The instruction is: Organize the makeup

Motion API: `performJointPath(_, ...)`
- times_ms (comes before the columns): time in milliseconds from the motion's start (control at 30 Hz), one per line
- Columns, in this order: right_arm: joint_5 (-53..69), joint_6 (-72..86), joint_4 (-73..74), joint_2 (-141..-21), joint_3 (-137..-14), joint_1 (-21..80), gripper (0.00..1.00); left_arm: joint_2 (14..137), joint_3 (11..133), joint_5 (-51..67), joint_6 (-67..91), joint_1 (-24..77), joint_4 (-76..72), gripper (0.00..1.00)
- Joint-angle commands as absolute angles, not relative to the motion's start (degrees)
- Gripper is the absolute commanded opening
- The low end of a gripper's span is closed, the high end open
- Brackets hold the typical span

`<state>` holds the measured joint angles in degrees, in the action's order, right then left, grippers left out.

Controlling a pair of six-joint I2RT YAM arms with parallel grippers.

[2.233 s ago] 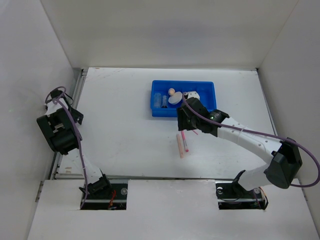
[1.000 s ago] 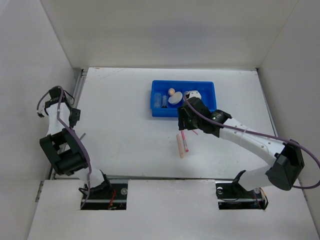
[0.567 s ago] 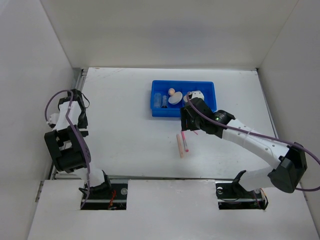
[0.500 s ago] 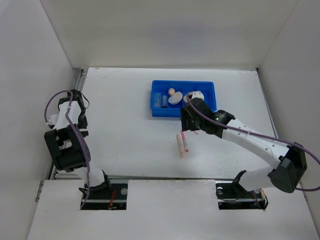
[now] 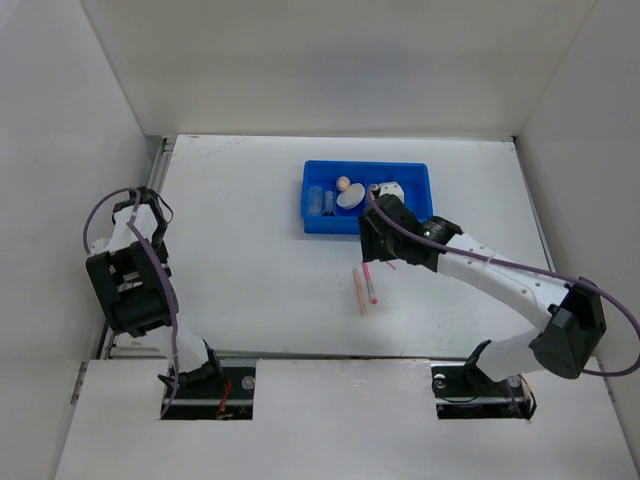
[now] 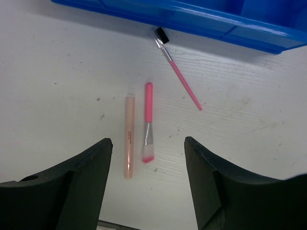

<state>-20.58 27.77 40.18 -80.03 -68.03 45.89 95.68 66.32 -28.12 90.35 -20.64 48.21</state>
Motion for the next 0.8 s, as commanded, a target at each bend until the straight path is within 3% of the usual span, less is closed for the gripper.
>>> performJointPath(0,-21.2,26.9,40.5,-80.3,-70.8,46.5,0.68,97.0,66.7,-30.2,90.5,-21.6,49.2,0.70)
performJointPath(767,-20.1,26.4,41.6,-83.6,-73.9,46.5,0.68,106.0,73.0,-28.7,89.9,-26.3,51.9,0.67)
